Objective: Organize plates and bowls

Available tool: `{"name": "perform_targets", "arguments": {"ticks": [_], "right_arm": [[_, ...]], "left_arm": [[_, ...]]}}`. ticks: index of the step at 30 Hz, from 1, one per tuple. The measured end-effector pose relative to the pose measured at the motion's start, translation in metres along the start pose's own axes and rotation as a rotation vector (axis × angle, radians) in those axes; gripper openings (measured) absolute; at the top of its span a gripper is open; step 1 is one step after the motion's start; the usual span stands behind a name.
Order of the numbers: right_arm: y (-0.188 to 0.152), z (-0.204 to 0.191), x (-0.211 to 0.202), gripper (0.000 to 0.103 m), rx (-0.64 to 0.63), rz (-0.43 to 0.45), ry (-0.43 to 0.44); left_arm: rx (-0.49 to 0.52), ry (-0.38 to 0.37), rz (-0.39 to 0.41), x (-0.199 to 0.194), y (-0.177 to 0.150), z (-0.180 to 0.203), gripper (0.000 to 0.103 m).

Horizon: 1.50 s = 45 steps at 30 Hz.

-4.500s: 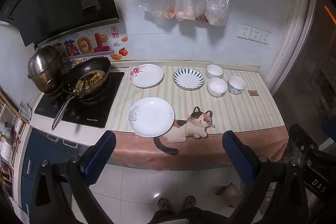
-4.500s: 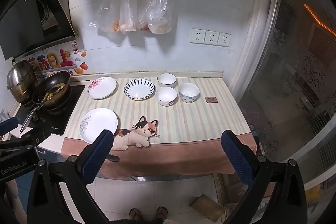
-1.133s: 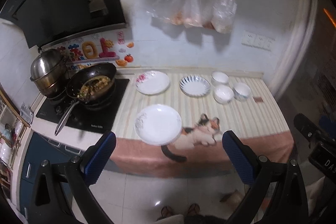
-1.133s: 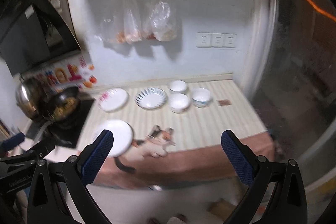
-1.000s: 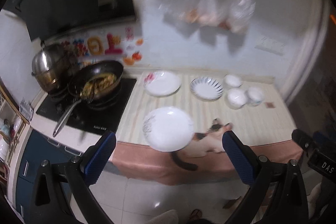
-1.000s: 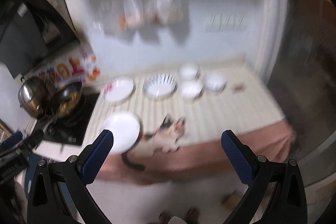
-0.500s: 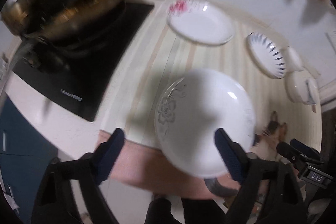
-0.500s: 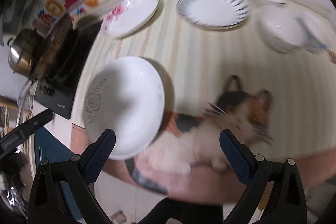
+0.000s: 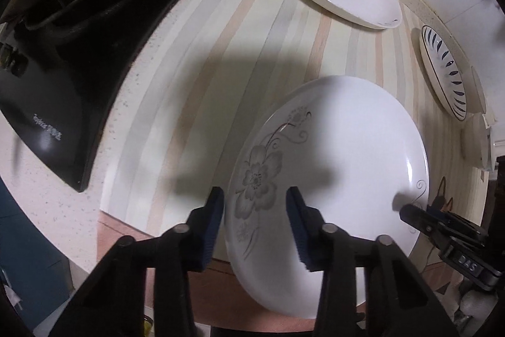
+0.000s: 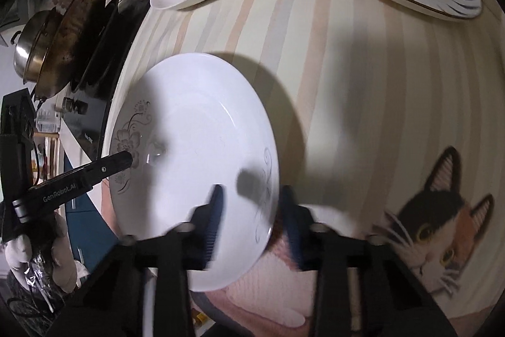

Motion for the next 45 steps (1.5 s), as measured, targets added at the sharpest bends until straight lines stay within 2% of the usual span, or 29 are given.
{"name": "perform_targets", "arguments": {"ticks": [4,11,13,17,26,34,39,45], "right_arm": [[0.0,-0.001,0.002,0.019,-0.018,0.017,-0.027],[-0.001,0.005,0.0,0.018,-0.028,0.034,-0.015],[-0.002,0.009,-0.002,0.018,-0.025,0.036,-0.014],[-0.005,0.021,-0.015,0.018,-0.023,0.056,-0.017],[-0.025,0.093,-0.053,0.018,0.055,0.091,-0.025],[-0.049,0.157,-0.061,0.018,0.137,0.09,-0.033],[-0.061,0.179,-0.054,0.018,0.149,0.079,-0.032],[-0.066,0.186,-0.047,0.018,0.161,0.068,-0.032]], "left_arm": [[0.015,0.01,0.015,-0.001,-0.003,0.002,0.036],[0.021,0.004,0.029,-0.004,-0.013,0.008,0.036],[0.03,-0.001,0.029,-0.003,-0.006,0.012,0.036],[0.062,-0.011,0.036,-0.006,-0.013,0.033,0.036],[0.188,-0.038,0.016,-0.003,-0.018,0.092,0.036],[0.241,-0.055,-0.018,0.031,-0.011,0.141,0.036],[0.257,-0.036,-0.032,0.05,-0.012,0.158,0.036],[0.271,-0.004,-0.054,0.062,-0.016,0.166,0.036]]}}
Point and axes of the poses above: each gripper's, at about its wrist camera, not at the fingertips, and x roughly the way its jaws point, z to its right, y to its top, the point moved 2 cm from there along x, roughly the way its jaws point, and after that the axes turned 15 degrees about -y, right-handed, at the moved point
